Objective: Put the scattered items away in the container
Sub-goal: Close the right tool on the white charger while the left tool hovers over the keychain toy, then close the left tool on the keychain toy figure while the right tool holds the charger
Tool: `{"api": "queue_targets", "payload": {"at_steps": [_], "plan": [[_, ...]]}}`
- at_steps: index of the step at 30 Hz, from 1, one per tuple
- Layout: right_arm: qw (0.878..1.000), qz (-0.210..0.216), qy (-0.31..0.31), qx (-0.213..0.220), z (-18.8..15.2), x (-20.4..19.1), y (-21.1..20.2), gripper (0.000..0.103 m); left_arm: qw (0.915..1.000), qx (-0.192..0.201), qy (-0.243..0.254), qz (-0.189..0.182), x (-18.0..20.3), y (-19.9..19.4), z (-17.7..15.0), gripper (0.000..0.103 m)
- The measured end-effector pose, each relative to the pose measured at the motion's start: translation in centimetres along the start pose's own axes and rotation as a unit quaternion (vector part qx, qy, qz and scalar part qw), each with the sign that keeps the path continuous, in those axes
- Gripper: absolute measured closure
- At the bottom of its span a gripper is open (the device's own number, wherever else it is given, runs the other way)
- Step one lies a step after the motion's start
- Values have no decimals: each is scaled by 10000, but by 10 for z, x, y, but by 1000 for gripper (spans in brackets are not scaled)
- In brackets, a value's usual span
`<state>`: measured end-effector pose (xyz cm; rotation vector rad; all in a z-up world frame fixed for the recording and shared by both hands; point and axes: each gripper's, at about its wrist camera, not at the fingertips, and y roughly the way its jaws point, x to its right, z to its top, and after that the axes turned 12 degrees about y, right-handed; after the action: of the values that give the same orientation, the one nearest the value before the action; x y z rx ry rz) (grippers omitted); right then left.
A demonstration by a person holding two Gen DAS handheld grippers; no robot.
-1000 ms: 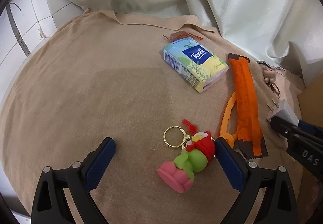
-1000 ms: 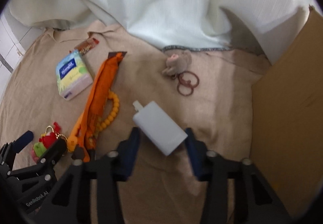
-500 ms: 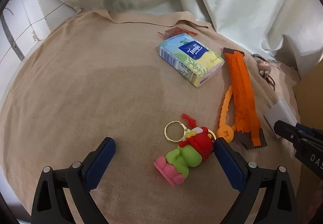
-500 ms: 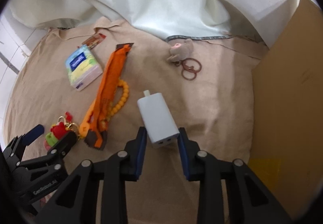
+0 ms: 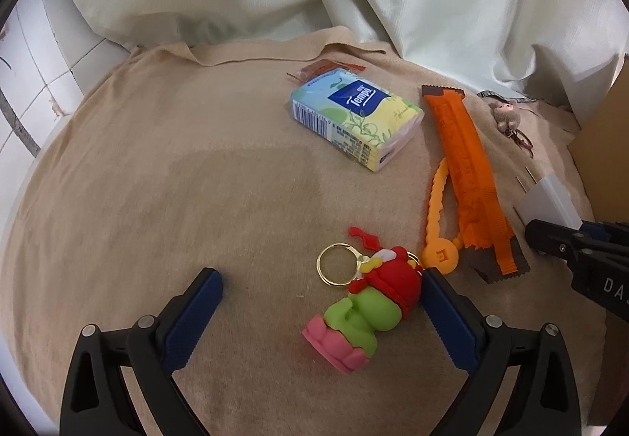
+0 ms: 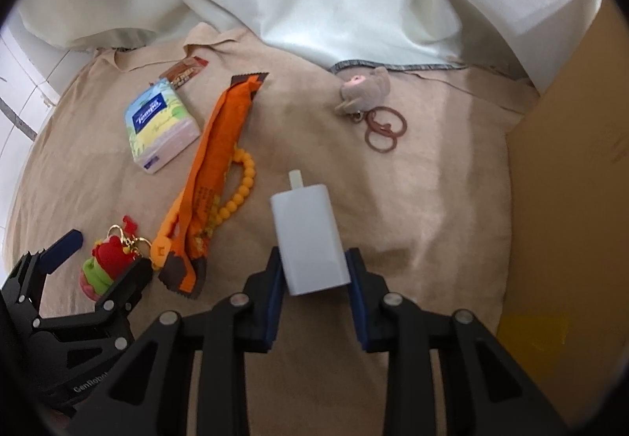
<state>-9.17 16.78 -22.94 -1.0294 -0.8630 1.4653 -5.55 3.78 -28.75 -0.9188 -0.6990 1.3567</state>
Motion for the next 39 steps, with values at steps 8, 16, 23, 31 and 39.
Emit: {"api": "queue_targets", "payload": {"at_steps": [8,16,23,31,39], "plan": [[10000,66,67,25,-3,0,-2,71,9999,-99,62,-74,-3,1,3,0],[9998,85,103,117,-2,-1,-7,74,9995,26,237,-224,0,-8,4,28],[9998,113,76,126,-6,-4,-13,74,9982,57,118,-594,-8,-14,5,45],[9998,145,85,128,-11,-4,-15,74,9955,48,269,-911,-18,-18,1,45],[9998,149,64,87,-12,-8,-14,74,9927,72,935,-757,-1,-19,-4,58]]}}
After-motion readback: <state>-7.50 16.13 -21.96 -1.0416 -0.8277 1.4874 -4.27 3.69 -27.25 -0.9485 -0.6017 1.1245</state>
